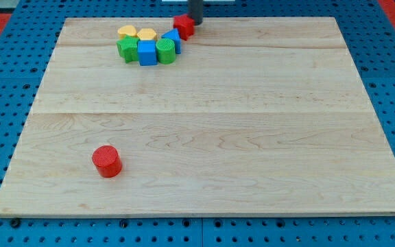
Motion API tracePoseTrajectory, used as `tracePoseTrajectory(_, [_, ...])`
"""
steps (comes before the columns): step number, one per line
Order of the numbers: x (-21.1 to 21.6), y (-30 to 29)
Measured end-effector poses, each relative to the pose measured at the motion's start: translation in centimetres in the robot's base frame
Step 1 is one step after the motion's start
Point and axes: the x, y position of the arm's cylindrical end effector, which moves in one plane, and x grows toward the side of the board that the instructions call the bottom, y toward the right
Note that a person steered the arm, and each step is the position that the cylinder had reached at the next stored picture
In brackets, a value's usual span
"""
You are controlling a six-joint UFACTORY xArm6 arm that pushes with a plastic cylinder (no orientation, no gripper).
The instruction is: Push the red circle towards center left of the board
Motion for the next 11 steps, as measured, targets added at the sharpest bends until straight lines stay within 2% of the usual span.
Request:
tracePoseTrajectory(2, [0.0,-1.5])
tracePoseTrajectory(3, [1.5,2.3])
tracePoseTrajectory(4, [11.6,10.6])
tracePoseTrajectory(5, [26.0,8.5])
tracePoseTrajectory(6, [35.6,0.3])
tracePoseTrajectory(7, [37.3,-10.3])
tracePoseTrajectory(9, [27.8,-16.9])
tracePoseTrajectory(10, [29.6,-13.6])
tracePoseTrajectory(11, [30.2,-20.2])
